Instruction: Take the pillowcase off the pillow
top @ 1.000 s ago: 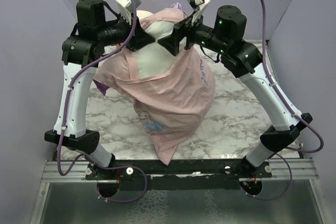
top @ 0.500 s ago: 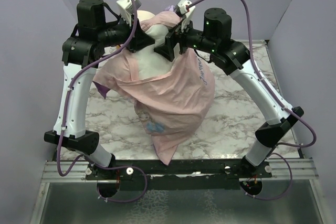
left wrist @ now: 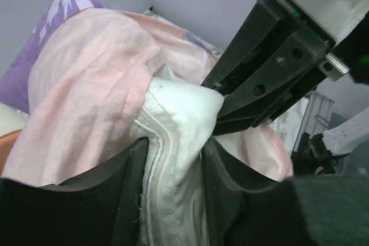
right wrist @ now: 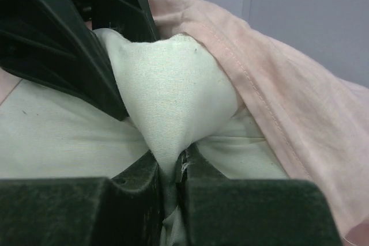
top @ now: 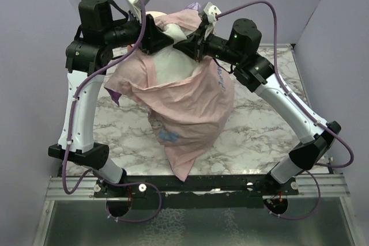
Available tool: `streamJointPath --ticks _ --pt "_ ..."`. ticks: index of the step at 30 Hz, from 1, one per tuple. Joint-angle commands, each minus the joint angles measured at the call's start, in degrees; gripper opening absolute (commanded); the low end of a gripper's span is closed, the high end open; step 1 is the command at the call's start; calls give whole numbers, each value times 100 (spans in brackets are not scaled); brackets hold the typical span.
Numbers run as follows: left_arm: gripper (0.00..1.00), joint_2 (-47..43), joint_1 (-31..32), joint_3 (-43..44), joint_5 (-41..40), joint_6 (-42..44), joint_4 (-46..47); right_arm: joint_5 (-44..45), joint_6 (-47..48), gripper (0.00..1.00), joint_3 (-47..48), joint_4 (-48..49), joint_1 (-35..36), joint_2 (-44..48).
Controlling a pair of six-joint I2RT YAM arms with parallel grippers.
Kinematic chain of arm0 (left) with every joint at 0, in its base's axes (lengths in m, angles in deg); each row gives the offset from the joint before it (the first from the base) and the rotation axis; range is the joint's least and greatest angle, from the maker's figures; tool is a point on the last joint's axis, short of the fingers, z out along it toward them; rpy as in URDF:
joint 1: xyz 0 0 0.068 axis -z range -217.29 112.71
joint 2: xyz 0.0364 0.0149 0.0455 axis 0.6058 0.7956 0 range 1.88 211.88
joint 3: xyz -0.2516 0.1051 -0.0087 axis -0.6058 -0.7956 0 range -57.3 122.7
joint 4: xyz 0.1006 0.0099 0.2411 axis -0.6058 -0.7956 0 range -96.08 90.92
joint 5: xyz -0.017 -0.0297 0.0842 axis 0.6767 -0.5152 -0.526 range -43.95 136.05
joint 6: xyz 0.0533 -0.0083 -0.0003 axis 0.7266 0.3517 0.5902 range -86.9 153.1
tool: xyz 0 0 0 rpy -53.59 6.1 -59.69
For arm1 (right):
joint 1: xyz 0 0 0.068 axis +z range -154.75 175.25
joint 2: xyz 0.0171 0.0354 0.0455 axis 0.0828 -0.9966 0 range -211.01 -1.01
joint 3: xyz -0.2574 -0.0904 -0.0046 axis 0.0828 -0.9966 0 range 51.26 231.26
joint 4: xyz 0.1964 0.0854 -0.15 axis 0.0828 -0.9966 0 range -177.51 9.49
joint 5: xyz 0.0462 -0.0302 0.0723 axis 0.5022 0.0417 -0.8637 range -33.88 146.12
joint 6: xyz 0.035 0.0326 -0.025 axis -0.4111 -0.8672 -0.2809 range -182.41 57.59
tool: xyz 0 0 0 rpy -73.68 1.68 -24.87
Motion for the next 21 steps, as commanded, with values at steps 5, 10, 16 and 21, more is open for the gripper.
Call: streamJointPath --ticks 5,10,16,21 --pt "75 -268 125 1488 -613 637 915 4 15 1 -747 702 3 596" --pt "78 -395 116 1298 -837 1315 635 33 160 1 -1323 816 30 885" --pt "77 -253 112 748 -1464 3000 -908 -9 325 1 -1695 878 57 1222" --pt "71 -202 114 405 -1975 3507 -1055 -184 426 1 -1632 690 76 1284"
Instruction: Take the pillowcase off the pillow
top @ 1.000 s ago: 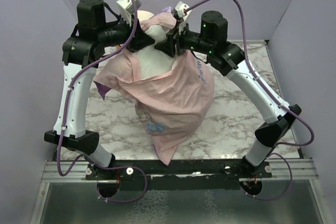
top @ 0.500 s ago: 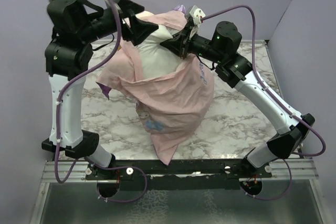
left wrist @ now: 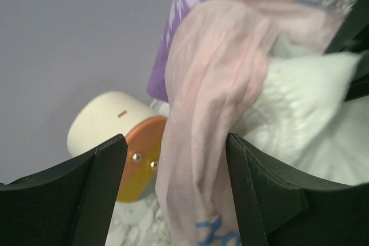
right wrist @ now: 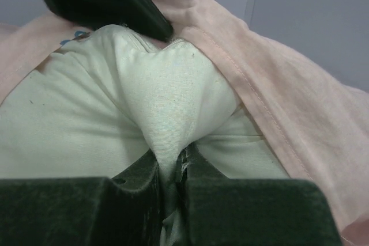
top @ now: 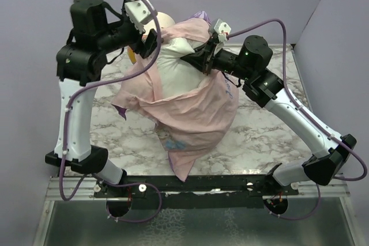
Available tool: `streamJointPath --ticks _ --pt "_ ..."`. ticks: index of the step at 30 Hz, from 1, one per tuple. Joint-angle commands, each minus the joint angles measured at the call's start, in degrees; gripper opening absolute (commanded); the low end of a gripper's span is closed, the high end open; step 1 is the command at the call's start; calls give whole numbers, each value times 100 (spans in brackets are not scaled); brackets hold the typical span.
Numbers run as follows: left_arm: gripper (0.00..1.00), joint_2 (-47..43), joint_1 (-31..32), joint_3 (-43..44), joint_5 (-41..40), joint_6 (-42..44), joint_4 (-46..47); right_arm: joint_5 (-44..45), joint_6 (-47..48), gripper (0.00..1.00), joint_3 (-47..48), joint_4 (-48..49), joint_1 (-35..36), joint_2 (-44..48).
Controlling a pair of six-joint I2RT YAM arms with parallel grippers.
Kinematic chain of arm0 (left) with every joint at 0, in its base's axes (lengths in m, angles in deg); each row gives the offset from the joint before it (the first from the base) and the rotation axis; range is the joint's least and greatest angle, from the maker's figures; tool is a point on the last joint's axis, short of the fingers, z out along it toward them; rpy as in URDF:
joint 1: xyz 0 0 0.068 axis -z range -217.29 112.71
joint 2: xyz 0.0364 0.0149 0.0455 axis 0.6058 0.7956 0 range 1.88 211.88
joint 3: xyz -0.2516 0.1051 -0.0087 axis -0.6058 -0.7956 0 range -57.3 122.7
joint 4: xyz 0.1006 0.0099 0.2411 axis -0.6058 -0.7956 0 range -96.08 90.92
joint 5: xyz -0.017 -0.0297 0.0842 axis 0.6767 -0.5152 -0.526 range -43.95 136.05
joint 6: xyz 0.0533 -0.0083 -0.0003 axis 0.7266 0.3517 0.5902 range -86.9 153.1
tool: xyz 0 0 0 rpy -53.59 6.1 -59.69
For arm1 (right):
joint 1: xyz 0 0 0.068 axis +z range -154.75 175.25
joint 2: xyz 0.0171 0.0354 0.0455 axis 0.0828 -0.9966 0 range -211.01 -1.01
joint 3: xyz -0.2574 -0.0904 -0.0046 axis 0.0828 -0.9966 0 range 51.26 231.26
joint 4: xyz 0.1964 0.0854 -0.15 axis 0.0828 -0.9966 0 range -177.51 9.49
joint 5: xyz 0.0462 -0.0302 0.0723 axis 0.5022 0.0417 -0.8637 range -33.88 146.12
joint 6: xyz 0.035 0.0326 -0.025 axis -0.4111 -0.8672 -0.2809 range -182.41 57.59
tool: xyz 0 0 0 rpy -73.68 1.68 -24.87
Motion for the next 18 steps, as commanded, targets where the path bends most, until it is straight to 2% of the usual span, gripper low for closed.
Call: streamJointPath --ticks 1,6,9,11,15,18 --pt "70 20 0 -541 -756 795 -356 -222 200 1 43 -158 46 147" --pt "58 -159 -2 -933 -937 842 156 -482 286 1 169 -365 153 94" --pt "56 -141 3 -951 -795 706 196 -553 296 1 243 -418 285 11" --pt "58 -137 5 -981 -587 506 207 -580 292 1 277 -402 443 -60" --pt "71 -116 12 -1020 -159 161 301 -545 416 1 456 -522 912 -300" --pt "69 -113 21 -1118 -186 42 526 -487 507 1 522 -558 1287 -429"
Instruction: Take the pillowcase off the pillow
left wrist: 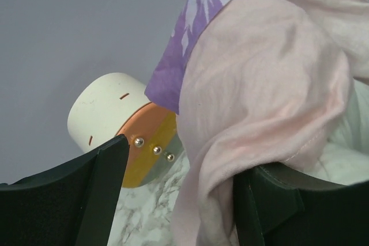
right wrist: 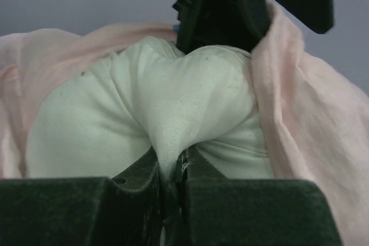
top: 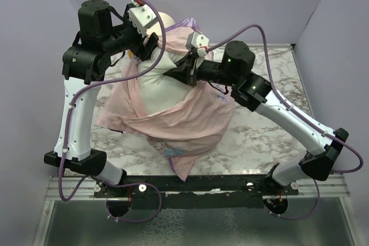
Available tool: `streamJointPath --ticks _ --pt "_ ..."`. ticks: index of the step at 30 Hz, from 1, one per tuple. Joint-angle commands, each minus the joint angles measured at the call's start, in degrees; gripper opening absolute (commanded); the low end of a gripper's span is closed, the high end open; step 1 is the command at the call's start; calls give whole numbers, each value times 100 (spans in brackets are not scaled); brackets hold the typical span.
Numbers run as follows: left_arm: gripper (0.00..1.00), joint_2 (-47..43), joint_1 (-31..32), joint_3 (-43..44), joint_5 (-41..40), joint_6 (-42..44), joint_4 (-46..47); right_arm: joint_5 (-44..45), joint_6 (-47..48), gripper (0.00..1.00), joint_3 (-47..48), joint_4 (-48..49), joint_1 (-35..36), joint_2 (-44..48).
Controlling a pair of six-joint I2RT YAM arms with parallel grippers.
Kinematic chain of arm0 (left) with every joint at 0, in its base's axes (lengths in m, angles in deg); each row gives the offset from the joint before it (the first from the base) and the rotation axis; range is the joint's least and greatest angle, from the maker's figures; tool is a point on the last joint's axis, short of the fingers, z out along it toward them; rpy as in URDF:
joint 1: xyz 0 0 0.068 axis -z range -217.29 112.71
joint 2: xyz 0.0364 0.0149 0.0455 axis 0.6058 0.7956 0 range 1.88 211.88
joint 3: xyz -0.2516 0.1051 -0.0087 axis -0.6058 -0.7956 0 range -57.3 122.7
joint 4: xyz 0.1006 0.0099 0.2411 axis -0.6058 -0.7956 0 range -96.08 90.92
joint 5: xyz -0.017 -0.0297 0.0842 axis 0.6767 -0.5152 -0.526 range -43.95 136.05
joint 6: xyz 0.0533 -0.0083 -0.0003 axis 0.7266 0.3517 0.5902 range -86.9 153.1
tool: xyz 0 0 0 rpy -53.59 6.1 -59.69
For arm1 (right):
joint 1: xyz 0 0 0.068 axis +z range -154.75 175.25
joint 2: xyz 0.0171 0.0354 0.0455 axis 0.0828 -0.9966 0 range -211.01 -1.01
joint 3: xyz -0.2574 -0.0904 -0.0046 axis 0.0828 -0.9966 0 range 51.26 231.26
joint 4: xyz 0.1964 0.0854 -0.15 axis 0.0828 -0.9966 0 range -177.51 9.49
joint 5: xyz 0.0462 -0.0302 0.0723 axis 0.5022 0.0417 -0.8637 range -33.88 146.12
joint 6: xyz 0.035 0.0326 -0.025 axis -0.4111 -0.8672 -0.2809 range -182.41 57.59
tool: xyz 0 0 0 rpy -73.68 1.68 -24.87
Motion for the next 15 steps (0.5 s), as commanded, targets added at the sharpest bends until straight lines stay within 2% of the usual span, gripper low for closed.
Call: streamJointPath --ticks 1,7,15 --pt "66 -91 21 -195 204 -347 554 -221 191 1 207 -213 619 -255" --pt "36 -412 25 -937 -165 -726 1625 -369 247 1 85 -203 1199 -340" --pt "27 -355 20 -1368 -316 -2065 2302 -620 365 1 -131 -97 2018 -191"
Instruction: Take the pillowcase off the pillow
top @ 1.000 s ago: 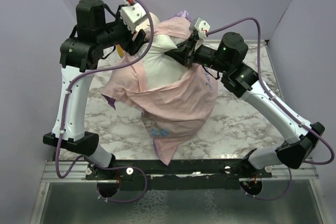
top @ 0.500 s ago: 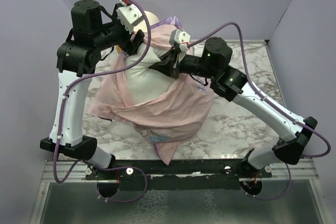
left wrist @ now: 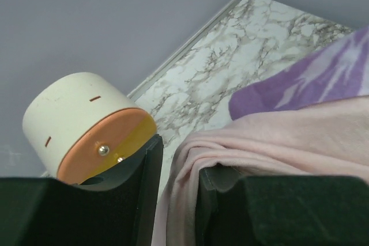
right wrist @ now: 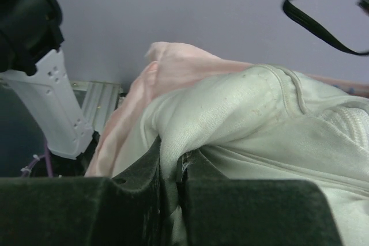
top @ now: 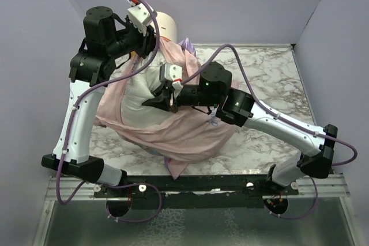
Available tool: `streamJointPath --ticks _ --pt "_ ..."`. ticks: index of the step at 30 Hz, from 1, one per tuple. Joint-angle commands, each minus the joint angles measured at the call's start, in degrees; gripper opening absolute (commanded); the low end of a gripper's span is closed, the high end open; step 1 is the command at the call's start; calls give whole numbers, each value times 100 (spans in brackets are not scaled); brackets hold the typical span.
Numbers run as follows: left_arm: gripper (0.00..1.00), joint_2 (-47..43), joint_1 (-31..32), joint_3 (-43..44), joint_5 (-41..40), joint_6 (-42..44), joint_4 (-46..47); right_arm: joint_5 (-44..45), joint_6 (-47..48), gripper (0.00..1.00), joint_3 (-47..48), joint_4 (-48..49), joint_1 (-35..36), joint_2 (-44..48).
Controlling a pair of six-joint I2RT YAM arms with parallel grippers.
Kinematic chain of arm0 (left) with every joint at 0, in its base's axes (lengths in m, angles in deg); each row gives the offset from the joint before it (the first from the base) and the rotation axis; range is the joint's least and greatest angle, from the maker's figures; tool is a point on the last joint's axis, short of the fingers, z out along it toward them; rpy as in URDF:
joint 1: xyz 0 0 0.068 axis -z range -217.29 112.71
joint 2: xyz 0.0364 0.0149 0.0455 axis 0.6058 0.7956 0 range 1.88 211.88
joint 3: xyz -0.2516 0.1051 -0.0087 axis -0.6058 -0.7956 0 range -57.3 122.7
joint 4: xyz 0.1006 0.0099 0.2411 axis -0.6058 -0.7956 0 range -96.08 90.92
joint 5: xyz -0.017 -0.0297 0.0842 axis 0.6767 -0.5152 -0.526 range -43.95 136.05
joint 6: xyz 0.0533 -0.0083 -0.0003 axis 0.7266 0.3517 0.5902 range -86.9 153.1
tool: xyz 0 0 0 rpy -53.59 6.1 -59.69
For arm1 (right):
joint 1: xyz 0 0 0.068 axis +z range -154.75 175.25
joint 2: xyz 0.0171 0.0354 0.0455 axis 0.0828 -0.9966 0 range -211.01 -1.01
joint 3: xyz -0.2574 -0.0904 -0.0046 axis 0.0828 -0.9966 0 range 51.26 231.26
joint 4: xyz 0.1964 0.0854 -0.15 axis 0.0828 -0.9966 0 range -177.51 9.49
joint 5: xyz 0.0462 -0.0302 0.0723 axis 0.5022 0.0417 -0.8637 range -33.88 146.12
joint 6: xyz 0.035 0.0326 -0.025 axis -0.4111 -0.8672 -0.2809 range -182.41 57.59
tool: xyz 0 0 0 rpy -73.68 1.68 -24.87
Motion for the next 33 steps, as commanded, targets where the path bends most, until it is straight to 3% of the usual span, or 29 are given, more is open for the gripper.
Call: streamJointPath --ticks 1,4,6,13,15,17,20,24,29,33 --pt "29 40 16 -287 -370 -1158 1228 -900 -38 1 -163 -67 599 178" --pt "28 116 16 -529 -429 -1717 1395 -911 -101 1 -224 0 603 408" --pt "27 238 15 -512 -330 -1845 1192 -470 -86 1 -539 416 603 847" --pt "29 360 10 -967 -523 -1373 335 1434 219 1 -1931 2227 604 2600" --pt "41 368 12 -979 -264 -1204 45 2438 391 1 -2448 3016 603 2940" --pt "65 324 11 -930 -20 -1083 -206 3585 825 1 -2734 3661 604 3046" --pt "90 161 14 -686 64 -1005 -203 5074 1890 1 -2767 4286 603 2731" --pt "96 -28 -20 150 -422 -1080 19 6153 3017 1 -2725 5254 377 2155" --pt "99 -400 -27 679 -1433 -1102 662 6236 2525 1 -2085 4660 -533 1669" --pt "99 -874 -22 209 -2263 -1081 1545 6110 2572 1 -1749 4606 -694 1205"
